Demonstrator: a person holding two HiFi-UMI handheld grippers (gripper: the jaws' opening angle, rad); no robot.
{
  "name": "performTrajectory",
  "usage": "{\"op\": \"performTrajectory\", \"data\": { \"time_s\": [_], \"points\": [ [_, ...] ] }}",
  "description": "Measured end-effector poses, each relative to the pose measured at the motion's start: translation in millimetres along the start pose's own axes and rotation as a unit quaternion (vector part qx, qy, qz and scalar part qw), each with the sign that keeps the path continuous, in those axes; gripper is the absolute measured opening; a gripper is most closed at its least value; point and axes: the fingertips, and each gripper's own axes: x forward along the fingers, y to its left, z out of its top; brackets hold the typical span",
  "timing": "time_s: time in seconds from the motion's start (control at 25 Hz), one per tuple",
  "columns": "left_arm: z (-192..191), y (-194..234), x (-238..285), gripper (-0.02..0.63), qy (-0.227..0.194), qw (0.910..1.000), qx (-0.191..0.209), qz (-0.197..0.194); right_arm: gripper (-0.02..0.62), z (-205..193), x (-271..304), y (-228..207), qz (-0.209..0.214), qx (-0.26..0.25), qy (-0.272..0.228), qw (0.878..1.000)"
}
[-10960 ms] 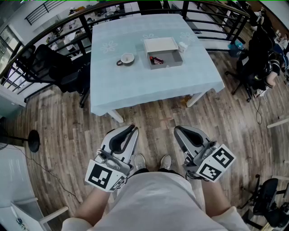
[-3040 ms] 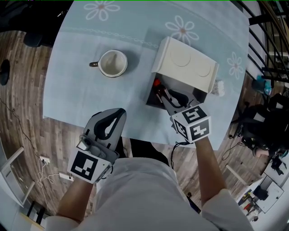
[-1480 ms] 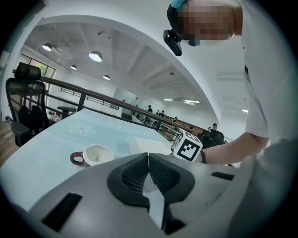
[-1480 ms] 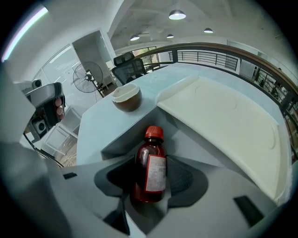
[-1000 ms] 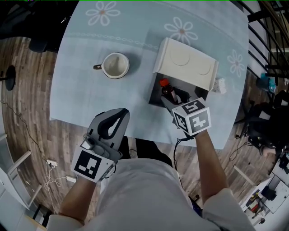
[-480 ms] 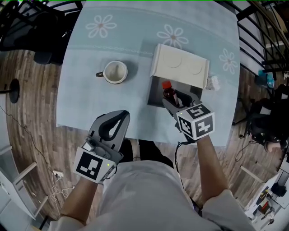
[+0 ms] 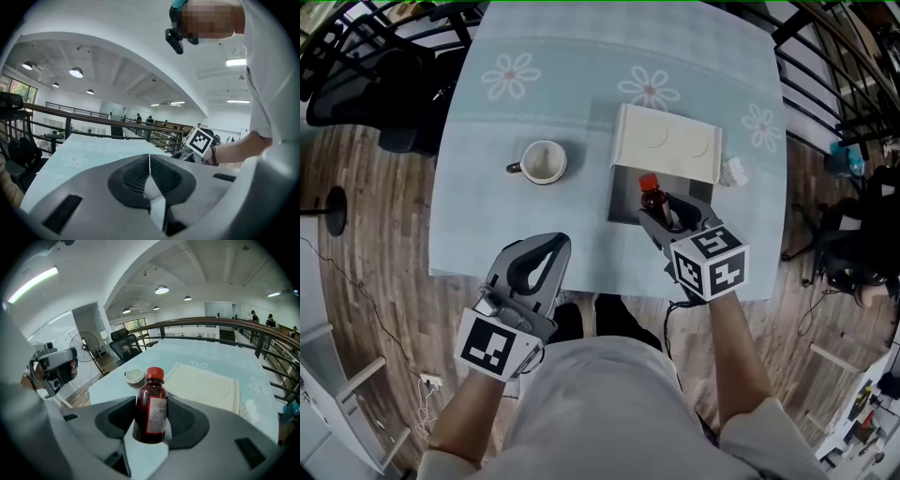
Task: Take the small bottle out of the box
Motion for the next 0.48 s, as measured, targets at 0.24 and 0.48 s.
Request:
{"op": "performTrajectory", "data": {
  "time_s": [0.24,0.48],
  "points": [
    [13.9,-2.0,-10.6,0.021,-0.008,0.9998,0.014,-0.01,0.222,12.1,-19.6,11.6,-0.013,0.007,-0.028,0.999],
    [27.1,-6.5,-17.4,0.021,-0.019,0.9992,0.026,-0.023,0.222,25.2,-39.4,24.6,-0.022,0.014,-0.061,0.998]
  ]
}}
